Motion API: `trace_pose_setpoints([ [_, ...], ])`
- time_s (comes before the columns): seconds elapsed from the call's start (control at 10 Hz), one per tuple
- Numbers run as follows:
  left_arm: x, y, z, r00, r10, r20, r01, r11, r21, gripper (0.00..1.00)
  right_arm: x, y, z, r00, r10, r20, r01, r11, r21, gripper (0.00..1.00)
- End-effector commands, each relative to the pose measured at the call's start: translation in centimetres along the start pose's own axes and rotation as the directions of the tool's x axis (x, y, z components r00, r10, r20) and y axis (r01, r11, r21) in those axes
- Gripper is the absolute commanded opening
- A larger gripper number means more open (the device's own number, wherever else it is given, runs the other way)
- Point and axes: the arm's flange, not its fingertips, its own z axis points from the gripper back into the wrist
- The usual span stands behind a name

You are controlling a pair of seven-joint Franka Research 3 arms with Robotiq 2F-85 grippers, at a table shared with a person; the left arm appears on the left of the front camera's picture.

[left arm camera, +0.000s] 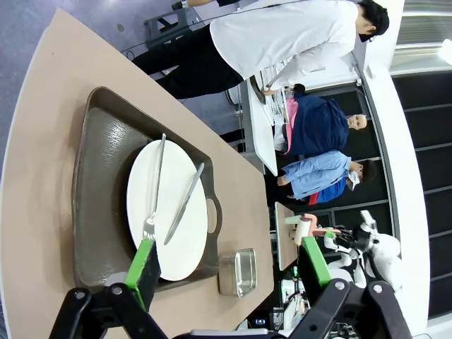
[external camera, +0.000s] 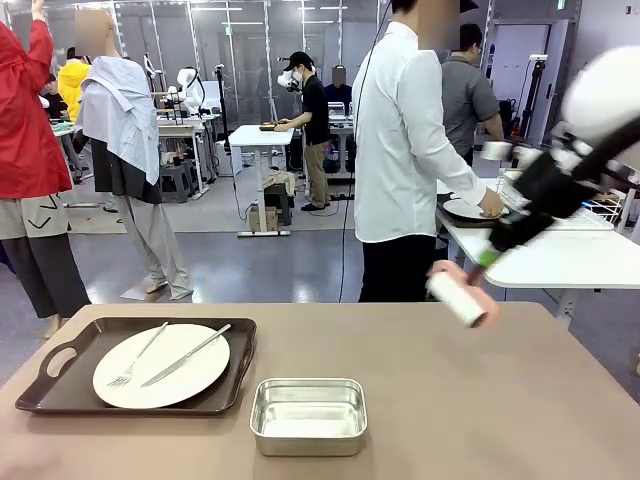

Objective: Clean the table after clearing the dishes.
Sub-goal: Place the Lint Roller back on top of the Airtight Container.

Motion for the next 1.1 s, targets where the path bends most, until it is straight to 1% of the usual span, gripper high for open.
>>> trace_pose_setpoints([
  [0.0,-0.1,-0.1,0.3,1.0,-0.002,0.001,0.002,1.0,-0.016,1.0,1.6,5.5,0.3,0.96,0.279,0.029,-0.28,0.957,0.075,0.21],
  [0.1,-0.1,-0.1,0.3,1.0,-0.002,0.001,0.002,1.0,-0.016,1.0,2.3,8.9,-0.1,0.923,0.385,0.03,-0.385,0.915,0.117,0.21],
  [0.2,-0.1,-0.1,0.3,1.0,-0.002,0.001,0.002,1.0,-0.016,1.0,3.1,12.6,-1.4,0.867,0.499,-0.002,-0.494,0.86,0.13,0.21],
  [0.3,-0.1,-0.1,0.3,1.0,-0.002,0.001,0.002,1.0,-0.016,1.0,4.0,15.8,-3.1,0.803,0.595,-0.041,-0.584,0.798,0.146,0.21],
  [0.4,-0.1,-0.1,0.3,1.0,-0.002,0.001,0.002,1.0,-0.016,1.0,4.8,18.7,-4.9,0.726,0.684,-0.072,-0.671,0.727,0.145,0.21],
  [0.5,-0.1,-0.1,0.3,1.0,-0.002,0.001,0.002,1.0,-0.016,1.0,5.1,20.7,-6.5,0.671,0.737,-0.088,-0.718,0.674,0.174,0.21],
  [0.6,-0.1,-0.1,0.3,1.0,-0.002,0.001,0.002,1.0,-0.016,1.0,4.9,22.3,-8.0,0.635,0.766,-0.099,-0.746,0.642,0.179,0.21],
  [0.7,-0.1,-0.1,0.3,1.0,-0.002,0.001,0.002,1.0,-0.016,1.0,4.8,23.1,-8.9,0.62,0.779,-0.092,-0.764,0.626,0.157,0.21],
  [0.8,-0.1,-0.1,0.3,1.0,-0.002,0.001,0.002,1.0,-0.016,1.0,3.8,22.4,-7.5,0.682,0.725,-0.097,-0.699,0.684,0.208,0.21],
  [1.0,-0.1,-0.1,0.3,1.0,-0.002,0.001,0.002,1.0,-0.016,1.0,3.8,22.4,-7.5,0.682,0.725,-0.097,-0.699,0.684,0.208,0.21],
])
